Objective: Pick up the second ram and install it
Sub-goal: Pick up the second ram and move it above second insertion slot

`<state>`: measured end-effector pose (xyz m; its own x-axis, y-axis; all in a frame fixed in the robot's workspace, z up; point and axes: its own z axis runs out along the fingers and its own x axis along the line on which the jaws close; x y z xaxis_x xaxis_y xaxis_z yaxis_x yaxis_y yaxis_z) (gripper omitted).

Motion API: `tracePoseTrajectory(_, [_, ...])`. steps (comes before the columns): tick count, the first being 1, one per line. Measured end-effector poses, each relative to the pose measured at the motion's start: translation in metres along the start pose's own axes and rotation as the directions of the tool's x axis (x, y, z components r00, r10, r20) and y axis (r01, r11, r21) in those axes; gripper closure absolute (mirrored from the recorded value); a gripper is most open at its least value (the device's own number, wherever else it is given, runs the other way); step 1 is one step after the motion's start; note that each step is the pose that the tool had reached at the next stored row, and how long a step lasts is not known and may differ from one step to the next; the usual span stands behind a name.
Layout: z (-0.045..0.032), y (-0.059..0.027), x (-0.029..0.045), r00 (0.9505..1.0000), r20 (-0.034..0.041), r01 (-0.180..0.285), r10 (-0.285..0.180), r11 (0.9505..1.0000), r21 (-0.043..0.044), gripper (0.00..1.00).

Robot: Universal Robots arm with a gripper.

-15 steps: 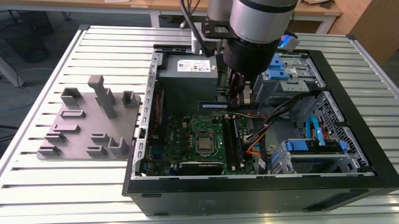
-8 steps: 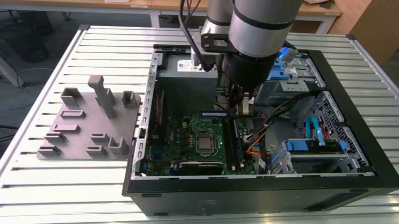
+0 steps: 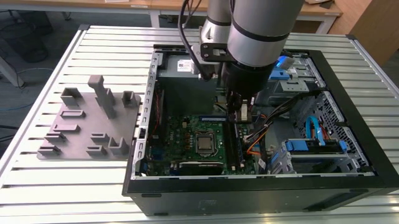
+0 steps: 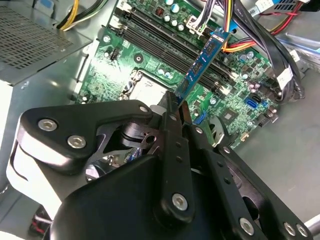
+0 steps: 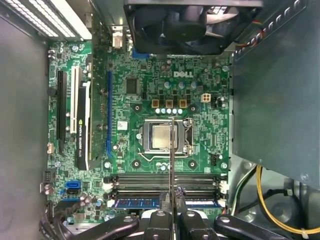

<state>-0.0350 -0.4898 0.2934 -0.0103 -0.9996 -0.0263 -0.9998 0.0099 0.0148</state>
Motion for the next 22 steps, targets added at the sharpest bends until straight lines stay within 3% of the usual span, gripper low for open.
tracePoseTrajectory(14, [0.0150,-0.0003,0.0029,1.0000,0.0000,0.000,0.000,1.0000,0.0000,0.86])
tracePoseTrajectory(22, [0.0157,-0.0003,0.0041,1.0000,0.0000,0.000,0.000,1.0000,0.0001,0.86])
